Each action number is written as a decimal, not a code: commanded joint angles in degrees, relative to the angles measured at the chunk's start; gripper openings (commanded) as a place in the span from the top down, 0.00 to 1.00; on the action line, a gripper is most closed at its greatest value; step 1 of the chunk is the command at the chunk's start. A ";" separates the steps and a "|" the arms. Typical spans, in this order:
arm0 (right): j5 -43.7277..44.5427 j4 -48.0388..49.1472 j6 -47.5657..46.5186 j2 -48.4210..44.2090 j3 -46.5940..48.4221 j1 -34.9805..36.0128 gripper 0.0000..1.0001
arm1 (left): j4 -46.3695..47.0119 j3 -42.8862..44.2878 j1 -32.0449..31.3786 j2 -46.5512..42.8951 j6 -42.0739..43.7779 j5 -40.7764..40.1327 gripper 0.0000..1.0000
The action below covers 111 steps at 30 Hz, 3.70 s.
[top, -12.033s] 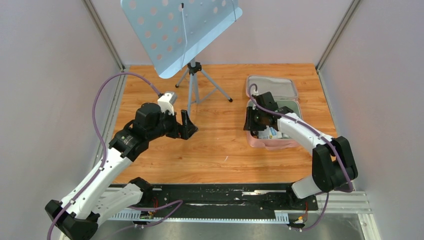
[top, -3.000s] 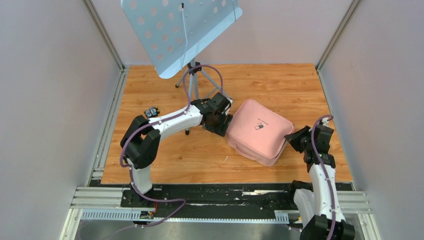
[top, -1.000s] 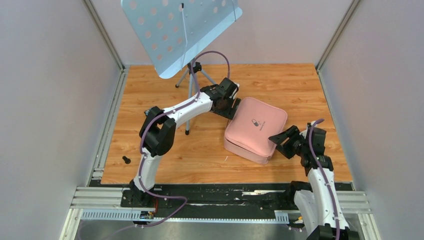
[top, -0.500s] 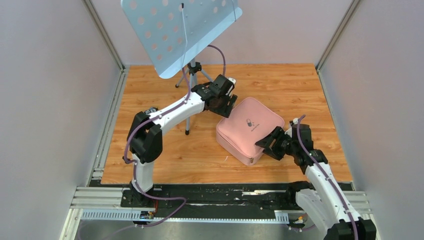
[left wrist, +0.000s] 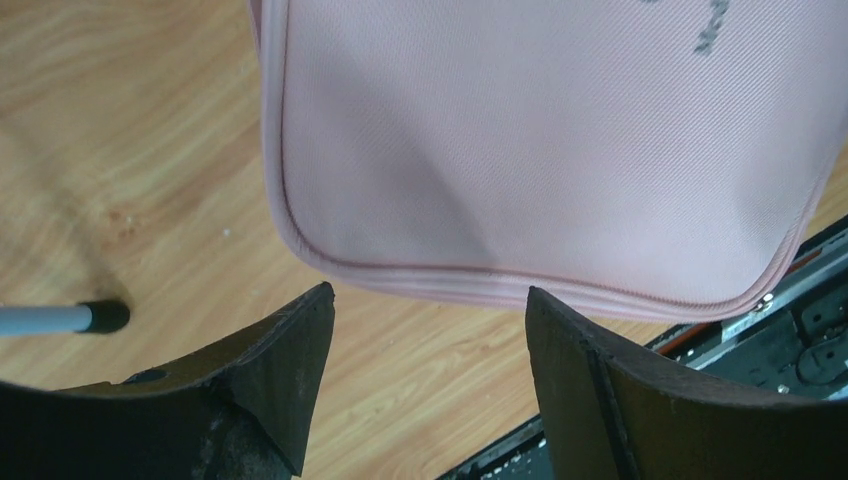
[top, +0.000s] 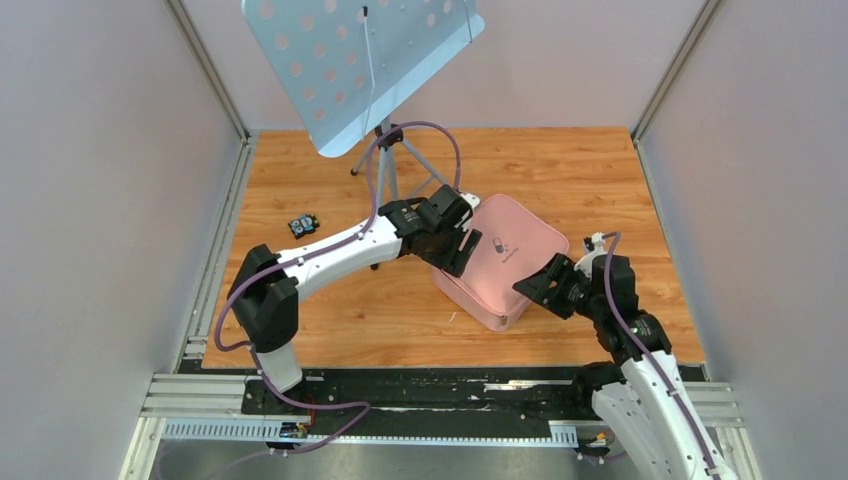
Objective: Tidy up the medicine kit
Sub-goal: Adjust the medicine box at the center of the board, then zip the medicine box at the center of the board.
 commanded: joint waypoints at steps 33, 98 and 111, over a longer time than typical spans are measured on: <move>11.68 5.54 6.76 1.34 -3.20 21.89 0.35 | 7.77 -11.64 7.38 -5.00 -0.29 2.01 0.14; 3.96 23.64 5.77 -6.10 -18.48 21.98 0.67 | 9.55 -10.25 7.67 1.17 1.11 5.23 0.15; 7.89 15.70 7.05 -12.87 -17.97 21.98 1.00 | 10.55 -11.44 7.63 1.30 0.55 5.97 0.15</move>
